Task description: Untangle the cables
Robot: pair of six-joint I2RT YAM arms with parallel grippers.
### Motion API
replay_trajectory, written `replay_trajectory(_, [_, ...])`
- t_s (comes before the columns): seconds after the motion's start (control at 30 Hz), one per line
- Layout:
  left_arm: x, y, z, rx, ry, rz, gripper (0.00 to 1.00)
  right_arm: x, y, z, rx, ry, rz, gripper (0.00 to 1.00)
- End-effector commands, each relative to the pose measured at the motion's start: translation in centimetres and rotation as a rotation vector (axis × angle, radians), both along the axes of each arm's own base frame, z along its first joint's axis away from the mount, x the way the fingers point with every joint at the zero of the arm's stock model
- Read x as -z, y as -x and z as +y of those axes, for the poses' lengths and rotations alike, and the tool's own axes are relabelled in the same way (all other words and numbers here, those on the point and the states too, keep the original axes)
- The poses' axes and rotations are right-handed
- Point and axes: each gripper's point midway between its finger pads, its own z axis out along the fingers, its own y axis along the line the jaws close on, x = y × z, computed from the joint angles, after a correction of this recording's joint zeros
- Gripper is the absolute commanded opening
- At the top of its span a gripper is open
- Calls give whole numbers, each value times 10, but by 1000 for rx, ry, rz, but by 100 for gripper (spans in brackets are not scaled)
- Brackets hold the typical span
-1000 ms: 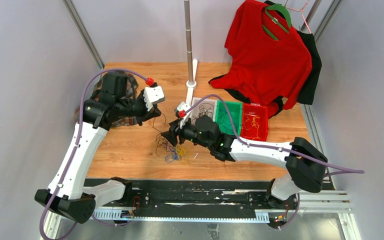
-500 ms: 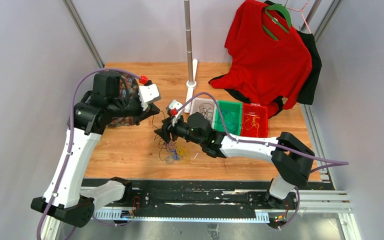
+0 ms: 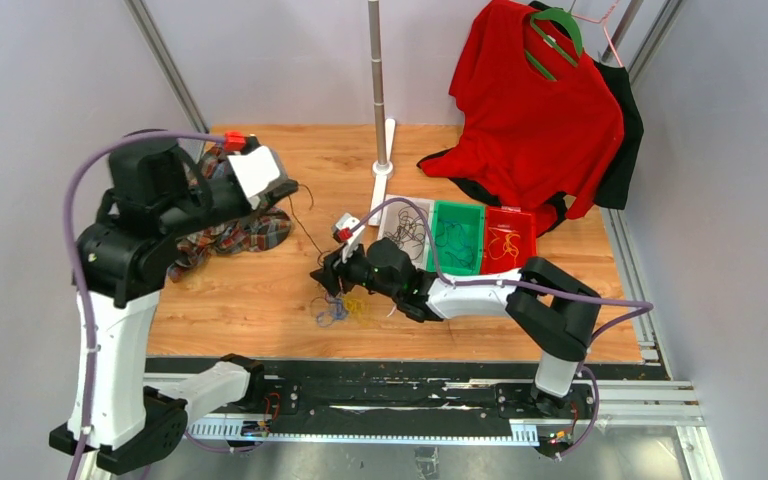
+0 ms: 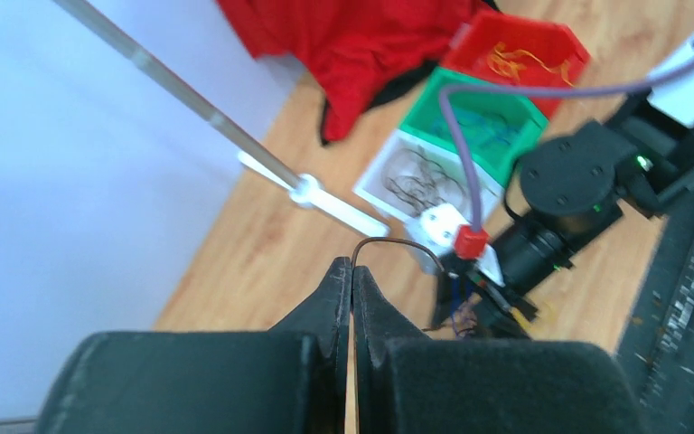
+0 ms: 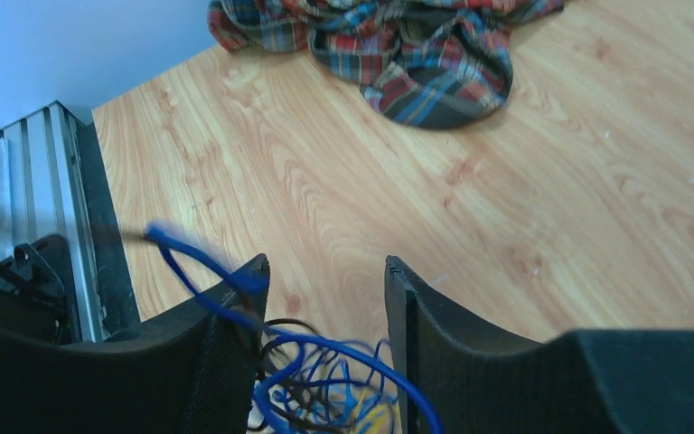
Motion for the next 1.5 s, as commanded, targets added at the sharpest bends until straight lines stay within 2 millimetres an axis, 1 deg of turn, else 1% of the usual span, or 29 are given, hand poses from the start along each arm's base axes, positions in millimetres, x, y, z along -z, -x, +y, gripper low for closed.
replay_trajectory(0.0, [-61,8,20,-103,31,-185,1,24,5,-8,32,-29,50,49])
replay_trajectory(0.1, [-100,7,32,-162,36,-302,1,35,10,-19,46,-34,73,48])
replay_trajectory(0.23, [-143,7,45,-231,44,-436,1,45,15,-31,59,-31,93,46])
replay_trajectory(0.37, [-178,10,59,-299,64,-561,0,48,18,-40,71,-26,103,44])
replay_trajectory(0.47, [-206,15,68,-353,118,-660,0,54,21,-45,76,-16,114,44])
replay_trajectory(0.53, [-231,19,79,-414,188,-735,0,59,22,-48,84,-11,127,43])
replay_trajectory(0.6, [-259,27,93,-487,284,-838,1,67,23,-51,91,-2,142,38])
replay_trajectory(0.67, [-280,37,103,-527,353,-927,0,72,24,-53,96,0,158,30])
replay_trajectory(0.7, [-287,41,105,-531,371,-953,0,74,25,-54,99,-2,165,27])
replay_trajectory(0.8, [-299,46,106,-533,391,-973,1,76,24,-57,111,0,173,21])
replay_trajectory(0.9, [-321,56,121,-598,460,-1077,0,80,23,-62,135,24,182,11])
replay_trajectory(0.93, [-326,58,127,-625,485,-1106,1,81,22,-63,142,32,185,10])
replay_trajectory(0.97, [-327,56,128,-637,493,-1109,0,80,22,-64,145,34,181,10])
replay_trajectory(1.0, [-327,57,124,-614,480,-1100,0,77,21,-65,148,31,171,14])
replay_trajectory(1.03, [-322,53,118,-584,450,-1067,0,71,19,-66,159,28,154,18])
replay_trajectory(1.1, [-311,47,110,-553,435,-1019,1,50,15,-66,165,13,106,23])
replay_trajectory(1.2, [-300,46,103,-515,427,-1000,0,19,13,-63,158,27,23,37])
replay_trajectory(1.27, [-287,42,94,-473,405,-949,0,-9,14,-60,140,4,-25,45])
replay_trajectory(1.33, [-275,39,88,-441,396,-903,0,-38,16,-56,114,-19,-78,50])
replay_trajectory(1.4, [-268,39,85,-426,394,-885,1,-70,19,-49,79,-54,-129,55])
replay_trajectory(1.47, [-264,37,83,-419,390,-870,0,-94,24,-42,46,-68,-163,59])
